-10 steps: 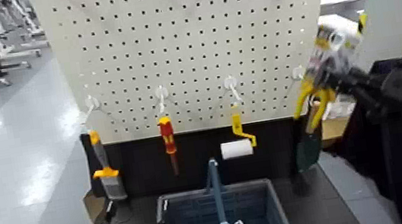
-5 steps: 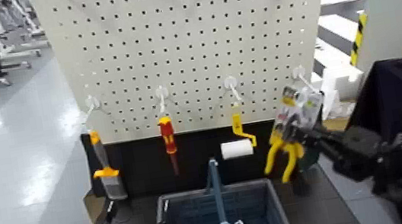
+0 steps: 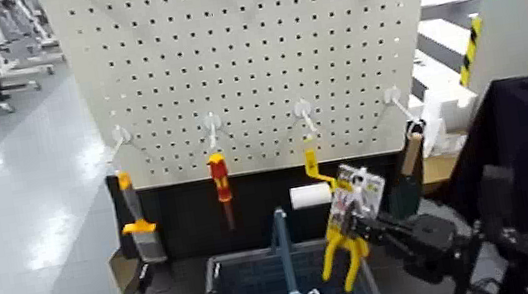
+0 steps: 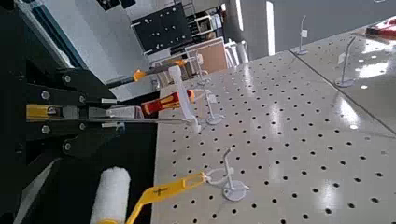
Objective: Put the yellow pliers into the crate.
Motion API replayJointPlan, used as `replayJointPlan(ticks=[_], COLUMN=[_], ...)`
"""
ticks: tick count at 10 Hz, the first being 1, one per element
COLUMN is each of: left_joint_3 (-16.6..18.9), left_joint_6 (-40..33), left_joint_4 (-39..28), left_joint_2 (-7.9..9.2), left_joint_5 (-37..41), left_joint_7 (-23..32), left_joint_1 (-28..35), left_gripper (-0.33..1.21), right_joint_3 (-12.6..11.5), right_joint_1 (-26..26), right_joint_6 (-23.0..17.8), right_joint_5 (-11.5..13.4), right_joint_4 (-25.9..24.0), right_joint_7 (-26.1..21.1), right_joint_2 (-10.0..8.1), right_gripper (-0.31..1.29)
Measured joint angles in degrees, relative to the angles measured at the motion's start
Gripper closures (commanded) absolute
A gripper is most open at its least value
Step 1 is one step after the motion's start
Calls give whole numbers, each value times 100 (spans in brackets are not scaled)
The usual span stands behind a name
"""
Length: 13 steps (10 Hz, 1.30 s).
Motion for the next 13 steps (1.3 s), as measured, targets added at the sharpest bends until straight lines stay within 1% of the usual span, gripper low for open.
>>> replayJointPlan(ticks=[2, 5, 7, 9, 13], left_joint_3=[0, 1, -2, -9, -15], left_joint_6=[3, 2, 0, 0, 0], left_joint_4=[0, 0, -2, -7, -8], left_joint_2=[-7, -7, -7, -14, -23], left_joint_5=[1, 1, 1, 1, 2], left_joint_7=[-7, -17, -18, -18, -18], left_joint_1=[5, 2, 2, 1, -1], left_gripper=[14, 14, 14, 14, 14], right_joint_3=[143, 412, 547, 680, 813], right_joint_1=[38, 4, -70, -250, -387], right_joint_6=[-58, -269, -420, -634, -722], right_joint_5=[-13, -7, 104, 197, 394], right_joint_4=[269, 713, 970, 1218, 1466], right_joint_7=[36, 72, 95, 139, 187], right_joint_2=[7, 26, 37, 33, -37], right_gripper=[107, 107, 107, 107, 107])
